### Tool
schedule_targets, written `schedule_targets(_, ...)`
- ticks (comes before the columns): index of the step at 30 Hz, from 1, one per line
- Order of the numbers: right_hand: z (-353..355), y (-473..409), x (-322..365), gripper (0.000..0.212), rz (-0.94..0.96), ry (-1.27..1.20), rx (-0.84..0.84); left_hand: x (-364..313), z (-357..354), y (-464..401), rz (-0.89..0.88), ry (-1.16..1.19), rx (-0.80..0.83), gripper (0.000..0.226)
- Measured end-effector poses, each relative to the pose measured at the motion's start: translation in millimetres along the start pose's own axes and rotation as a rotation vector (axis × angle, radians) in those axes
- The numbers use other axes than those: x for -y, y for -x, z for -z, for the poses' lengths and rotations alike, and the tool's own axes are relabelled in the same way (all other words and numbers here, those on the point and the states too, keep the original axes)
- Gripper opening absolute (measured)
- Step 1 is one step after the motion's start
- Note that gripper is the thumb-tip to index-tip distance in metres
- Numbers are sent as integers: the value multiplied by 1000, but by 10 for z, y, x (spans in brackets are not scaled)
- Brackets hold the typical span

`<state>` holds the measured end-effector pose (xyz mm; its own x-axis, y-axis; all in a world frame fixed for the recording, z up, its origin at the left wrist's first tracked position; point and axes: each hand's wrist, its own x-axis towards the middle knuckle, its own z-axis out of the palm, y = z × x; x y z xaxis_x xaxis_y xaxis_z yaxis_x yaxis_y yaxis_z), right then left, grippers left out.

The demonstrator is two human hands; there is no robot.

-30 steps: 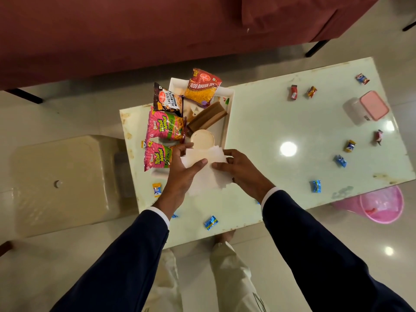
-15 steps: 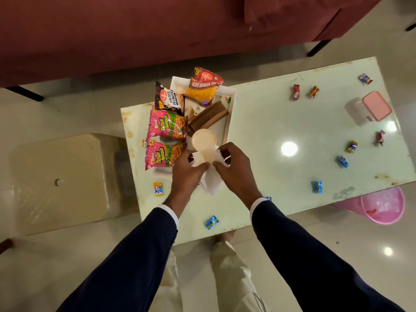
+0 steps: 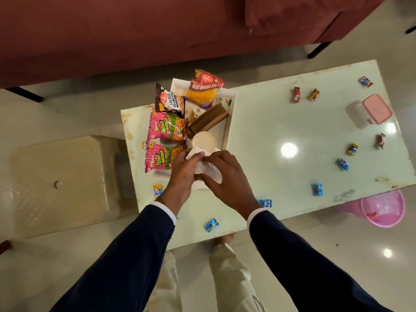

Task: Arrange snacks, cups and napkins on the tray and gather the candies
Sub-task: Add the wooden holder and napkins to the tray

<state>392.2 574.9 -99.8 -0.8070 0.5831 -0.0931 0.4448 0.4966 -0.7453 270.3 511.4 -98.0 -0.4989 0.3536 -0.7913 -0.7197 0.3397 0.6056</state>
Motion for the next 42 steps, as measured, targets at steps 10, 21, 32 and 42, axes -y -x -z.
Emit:
schedule_targets(10,81,-211,-61,67,-912,-1163,1,-101,-71,-85,-69,387,-25,28)
schedule_targets(21,32,-804,11,43,-728,-1239,-198,-124,-255,-167,-152,281,-58,40)
schedule_targets(32,431,-1909,-437,33,21,323,116,-321,125,-834,-717,-997,-48,45)
schedule_targets(42,127,-2150,-682,38,247,639,395,-523,-67,-1387,-698,-1206,-24,54)
